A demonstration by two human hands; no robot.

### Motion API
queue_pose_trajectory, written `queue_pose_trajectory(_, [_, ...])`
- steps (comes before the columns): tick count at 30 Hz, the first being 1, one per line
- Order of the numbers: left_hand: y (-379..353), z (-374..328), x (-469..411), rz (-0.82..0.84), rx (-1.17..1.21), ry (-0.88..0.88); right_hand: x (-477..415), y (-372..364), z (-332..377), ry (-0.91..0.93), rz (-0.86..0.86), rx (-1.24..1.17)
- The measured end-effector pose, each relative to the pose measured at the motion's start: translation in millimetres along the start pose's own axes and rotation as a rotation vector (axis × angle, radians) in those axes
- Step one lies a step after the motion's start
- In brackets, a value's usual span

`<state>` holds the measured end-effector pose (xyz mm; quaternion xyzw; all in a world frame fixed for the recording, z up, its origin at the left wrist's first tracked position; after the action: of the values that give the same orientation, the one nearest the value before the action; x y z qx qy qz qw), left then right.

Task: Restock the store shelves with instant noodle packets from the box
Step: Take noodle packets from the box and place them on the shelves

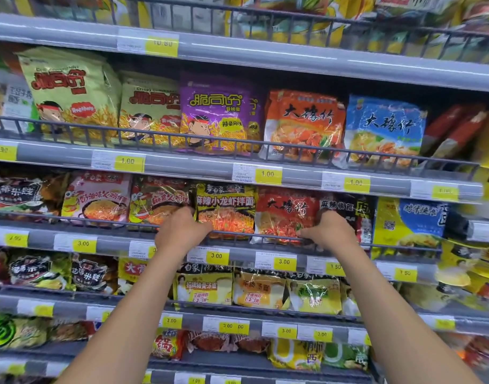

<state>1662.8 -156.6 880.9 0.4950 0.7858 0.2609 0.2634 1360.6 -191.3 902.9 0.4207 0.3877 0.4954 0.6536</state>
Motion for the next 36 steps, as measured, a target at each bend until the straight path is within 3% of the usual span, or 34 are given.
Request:
queue_pose_trajectory(7, [-5.1,2.1,-2.8,-0.021,0.067,0.029,-11.1,-9.2,-7.7,0.046,-0.004,-0.05])
queue_pose_trajectory(12, [-11.0,4.5,-4.6,-0.066,0.094,0.033,-14.6,-2.1,-7.2,0.048,0.098,-0.035])
queue_pose_trajectory(21, [-8.0,4.1,-8.6,0.036,0.041,0.053,-21.0,0.3,-14.2,0.062,0.142,-0.034])
queue_pose_trajectory(28, [-13.2,11.3,-7.7,-0.037,0.132,0.061,-13.4,-5.1,-17.1,0.045,0.033,-0.141])
queue_pose_trajectory(36, [-16.1,6.3,-8.2,-0.078,0.144,0.064,-6.0,-5.9,-12.2,0.049,-0.047,-0.073])
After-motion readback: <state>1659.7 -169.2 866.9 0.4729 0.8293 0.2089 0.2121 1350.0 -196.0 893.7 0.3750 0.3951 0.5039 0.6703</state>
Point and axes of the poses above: each hand's wrist, its own x-axis away from the middle knuckle, its own y-axis out of the back of the hand, z = x × y, the point moved 1 cm from there along -x, towards the middle knuckle, and after that the axes turned 8 degrees about x, right-handed, at the moved point
